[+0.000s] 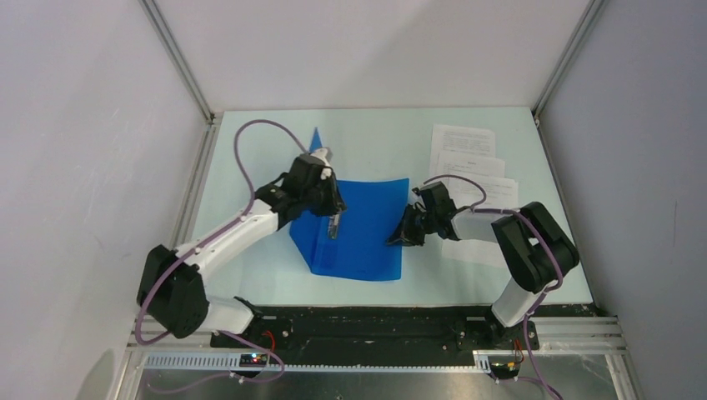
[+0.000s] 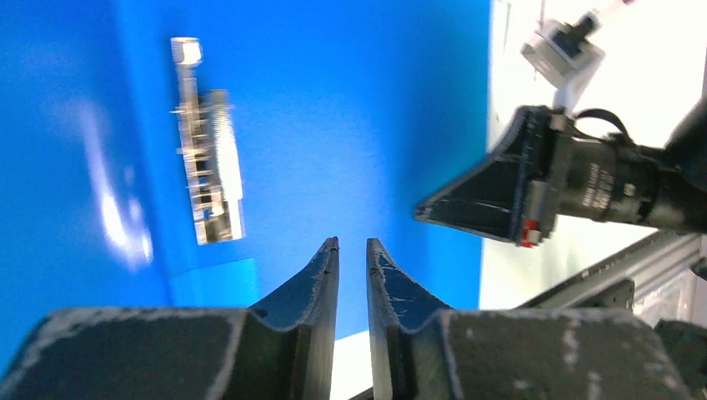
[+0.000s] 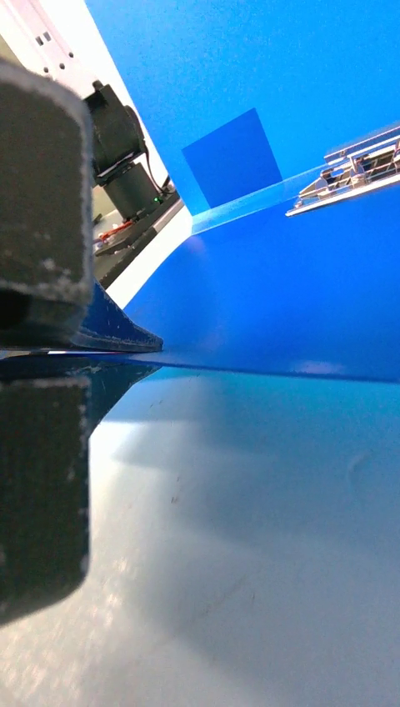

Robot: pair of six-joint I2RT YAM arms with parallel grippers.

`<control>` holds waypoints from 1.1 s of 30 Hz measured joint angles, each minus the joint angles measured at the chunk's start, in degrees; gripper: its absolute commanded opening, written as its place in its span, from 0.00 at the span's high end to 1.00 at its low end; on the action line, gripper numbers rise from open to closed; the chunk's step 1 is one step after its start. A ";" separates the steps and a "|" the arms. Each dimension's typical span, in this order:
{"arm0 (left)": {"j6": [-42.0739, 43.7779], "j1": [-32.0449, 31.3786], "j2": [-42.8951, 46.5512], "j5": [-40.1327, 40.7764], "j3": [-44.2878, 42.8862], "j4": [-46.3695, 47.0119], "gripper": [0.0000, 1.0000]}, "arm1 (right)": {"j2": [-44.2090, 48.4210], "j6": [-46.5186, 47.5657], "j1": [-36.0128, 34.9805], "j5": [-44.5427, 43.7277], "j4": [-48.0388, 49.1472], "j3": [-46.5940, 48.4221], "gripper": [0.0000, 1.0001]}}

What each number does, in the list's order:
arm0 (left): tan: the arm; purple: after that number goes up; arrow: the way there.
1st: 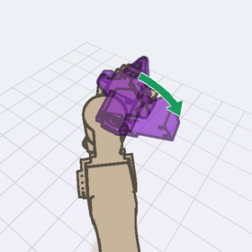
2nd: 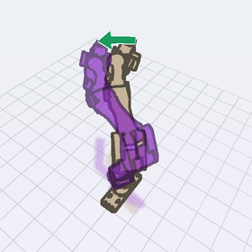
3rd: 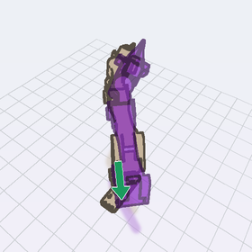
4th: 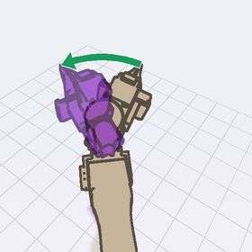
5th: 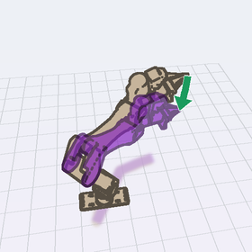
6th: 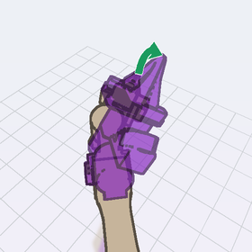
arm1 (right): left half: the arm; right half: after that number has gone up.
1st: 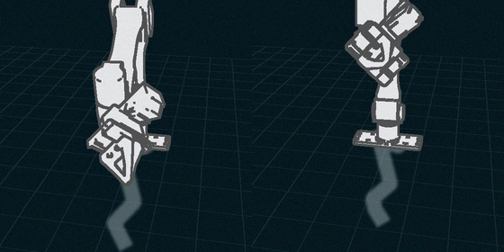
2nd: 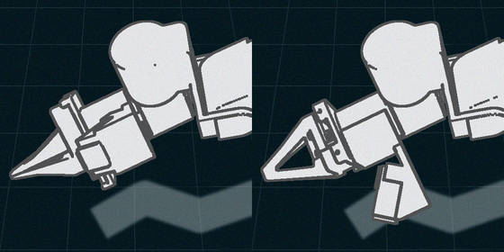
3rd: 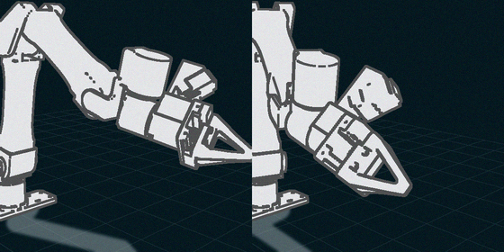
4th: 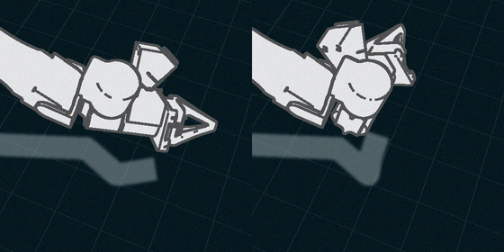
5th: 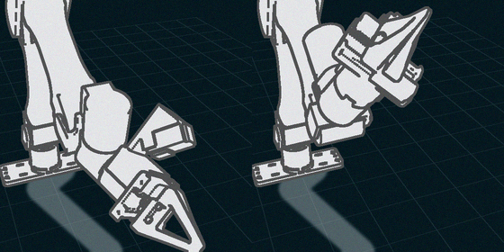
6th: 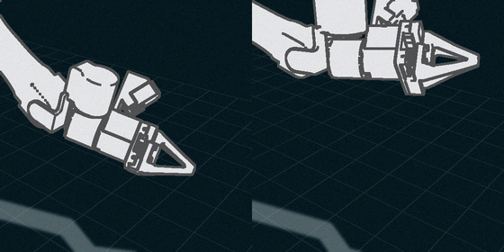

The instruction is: Put the files into the folder

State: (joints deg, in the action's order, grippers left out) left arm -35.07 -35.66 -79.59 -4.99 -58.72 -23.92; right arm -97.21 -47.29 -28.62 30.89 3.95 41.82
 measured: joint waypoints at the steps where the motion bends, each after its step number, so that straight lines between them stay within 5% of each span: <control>1: 0.42 1.60 1.11 0.28 0.39 -0.22 0.78 | 0.42 0.79 0.66 0.11 -0.81 0.00 1.00; 12: 4.17 10.23 -0.66 3.45 11.13 -3.37 0.71 | 3.76 8.39 5.75 0.24 -8.35 1.22 1.00; 16: 3.76 10.21 -6.75 4.63 11.26 -2.62 0.43 | 2.01 10.08 6.54 0.72 -9.03 2.56 0.59; 20: 2.25 10.25 -8.79 6.10 11.23 -1.92 0.40 | 0.13 12.55 7.78 0.31 -12.72 5.49 0.37; 26: 1.40 10.25 -7.61 6.34 11.23 -2.05 0.40 | 1.18 15.91 8.33 -3.30 -19.10 11.08 0.31; 33: 0.55 10.25 -0.39 5.22 9.29 -3.30 0.39 | 14.08 17.92 12.24 -6.03 -26.88 12.94 0.29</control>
State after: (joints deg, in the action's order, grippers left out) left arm -34.52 -25.41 -79.99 0.23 -49.43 -27.22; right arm -83.13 -29.36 -16.38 24.86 -22.94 54.76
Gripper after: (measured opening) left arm 0.605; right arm 0.706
